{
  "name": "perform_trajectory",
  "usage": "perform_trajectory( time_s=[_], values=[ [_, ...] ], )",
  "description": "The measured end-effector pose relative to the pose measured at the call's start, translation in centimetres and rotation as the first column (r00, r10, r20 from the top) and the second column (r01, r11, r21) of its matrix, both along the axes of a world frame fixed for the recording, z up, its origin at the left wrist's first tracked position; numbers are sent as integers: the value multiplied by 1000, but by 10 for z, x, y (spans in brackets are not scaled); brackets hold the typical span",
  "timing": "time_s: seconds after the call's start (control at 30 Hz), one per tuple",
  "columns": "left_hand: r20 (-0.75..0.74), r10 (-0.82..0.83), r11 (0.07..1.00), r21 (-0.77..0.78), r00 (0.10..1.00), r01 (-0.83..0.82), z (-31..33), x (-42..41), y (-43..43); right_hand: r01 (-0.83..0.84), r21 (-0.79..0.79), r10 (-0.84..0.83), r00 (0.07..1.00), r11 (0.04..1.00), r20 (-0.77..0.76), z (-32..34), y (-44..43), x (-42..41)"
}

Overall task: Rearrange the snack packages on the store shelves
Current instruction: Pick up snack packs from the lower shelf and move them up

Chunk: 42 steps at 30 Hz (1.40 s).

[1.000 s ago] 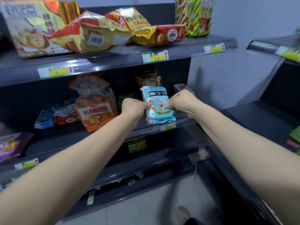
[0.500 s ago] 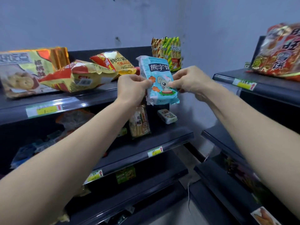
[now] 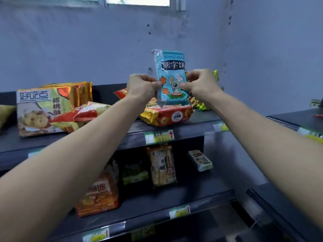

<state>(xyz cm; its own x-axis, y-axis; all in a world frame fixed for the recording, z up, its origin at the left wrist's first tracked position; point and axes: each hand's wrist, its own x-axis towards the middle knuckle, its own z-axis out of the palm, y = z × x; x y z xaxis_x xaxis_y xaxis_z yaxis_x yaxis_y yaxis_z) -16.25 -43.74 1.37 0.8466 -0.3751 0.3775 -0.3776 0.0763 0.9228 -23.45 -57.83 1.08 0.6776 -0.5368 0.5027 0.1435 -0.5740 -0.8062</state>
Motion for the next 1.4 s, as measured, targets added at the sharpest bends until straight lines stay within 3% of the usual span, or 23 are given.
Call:
perform_trajectory(
  time_s=[0.17,0.43,0.6,0.77,1.0,1.17,1.4],
  values=[
    [6,85,996,26,996,-85,14,38,-35,17,-68,-18,1000,998,-8,15,-33,41],
    [-82,76,997,17,994,-75,17,89,-88,72,-213,-82,996,974,-38,26,-84,102],
    [-118,65,988,144,991,-48,4,121,-119,76,-257,-111,986,963,-126,11,-108,133],
    [-121,61,947,321,991,-19,-11,144,-134,49,-202,-97,967,978,-235,-5,-119,162],
    [-61,252,817,548,966,-179,-10,169,-103,-101,-16,92,953,995,-288,-19,-87,189],
    [-32,344,766,588,939,-261,-5,186,-76,-214,113,238,923,970,-301,-21,-62,210],
    [-110,287,809,559,952,-179,-8,192,-86,-197,170,240,926,966,-290,-25,-73,224]
  ],
)
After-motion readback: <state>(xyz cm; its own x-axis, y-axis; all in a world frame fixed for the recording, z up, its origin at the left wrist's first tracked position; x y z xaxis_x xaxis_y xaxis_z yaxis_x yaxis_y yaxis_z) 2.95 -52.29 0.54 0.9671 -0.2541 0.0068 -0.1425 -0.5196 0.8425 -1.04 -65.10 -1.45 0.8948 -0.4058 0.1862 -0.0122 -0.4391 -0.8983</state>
